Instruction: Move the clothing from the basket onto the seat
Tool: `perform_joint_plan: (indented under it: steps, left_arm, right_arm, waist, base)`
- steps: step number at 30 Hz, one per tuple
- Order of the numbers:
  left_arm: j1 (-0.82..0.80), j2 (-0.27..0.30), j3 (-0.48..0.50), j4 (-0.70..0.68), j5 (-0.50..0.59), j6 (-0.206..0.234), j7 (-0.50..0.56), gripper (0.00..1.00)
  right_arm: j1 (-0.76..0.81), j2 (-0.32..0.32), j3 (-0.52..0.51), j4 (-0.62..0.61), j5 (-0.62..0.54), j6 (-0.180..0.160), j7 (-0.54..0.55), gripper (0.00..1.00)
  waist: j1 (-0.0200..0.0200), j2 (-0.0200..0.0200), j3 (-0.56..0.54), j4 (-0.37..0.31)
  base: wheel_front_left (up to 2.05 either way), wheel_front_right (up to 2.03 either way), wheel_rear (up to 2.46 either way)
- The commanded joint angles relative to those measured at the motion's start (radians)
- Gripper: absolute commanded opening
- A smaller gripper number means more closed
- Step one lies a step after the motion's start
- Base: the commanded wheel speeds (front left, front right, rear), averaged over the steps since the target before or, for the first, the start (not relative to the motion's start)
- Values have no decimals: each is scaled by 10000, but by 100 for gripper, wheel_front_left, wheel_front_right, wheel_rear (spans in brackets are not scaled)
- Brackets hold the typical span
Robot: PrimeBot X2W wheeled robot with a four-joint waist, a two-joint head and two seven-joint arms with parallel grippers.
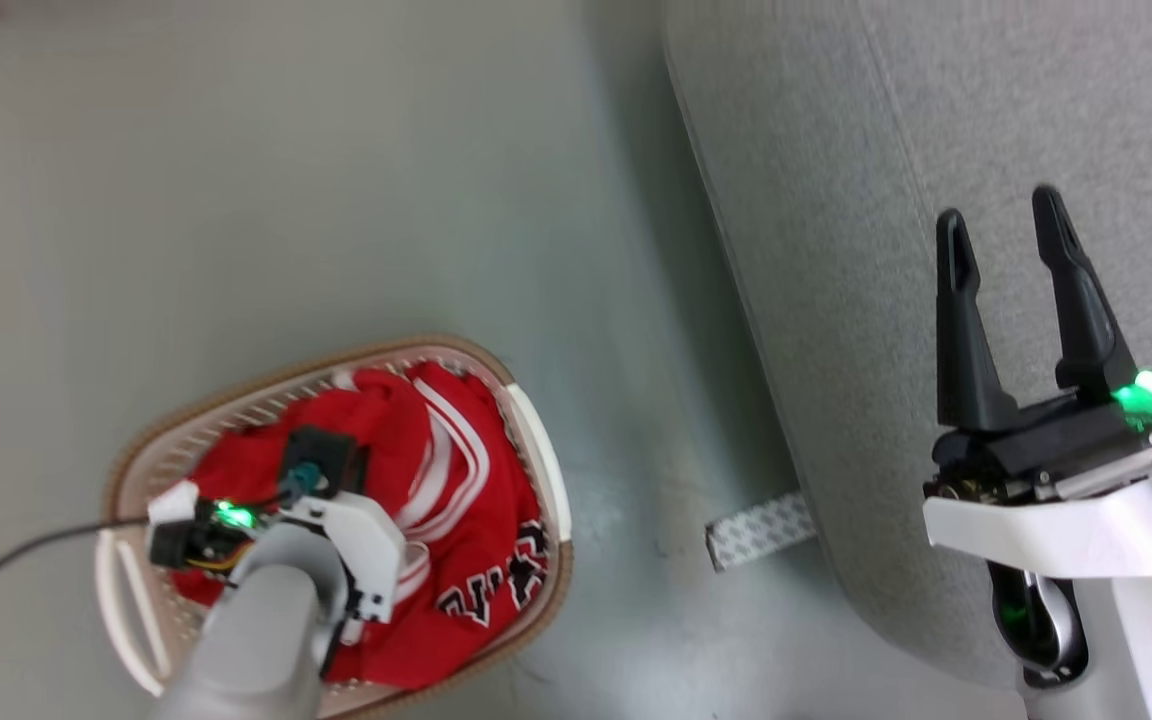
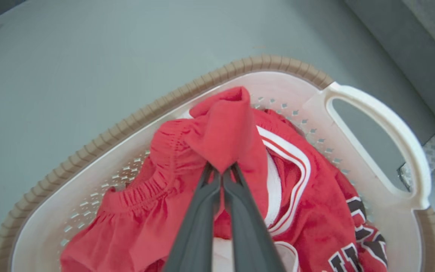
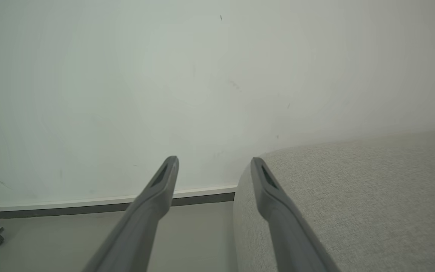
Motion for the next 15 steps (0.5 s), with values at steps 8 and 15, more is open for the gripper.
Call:
perform_joint_plan:
  steps: [8, 15]
  left_arm:
    - [1095, -498, 113, -1134, -781, -471, -289, 0]
    - [2620, -609, 226, -3110, -1443, -748, -289, 0]
  right_arm:
    - [1141, -300, -405, 365, -229, -21, 5, 100]
    - [2407, -405, -649, 684, -339, -21, 6, 100]
  waist:
    - [0, 0, -2509, 1170]
    - [0, 0, -4546, 1853]
  base:
    - [0, 0, 0]
    - [0, 0, 0]
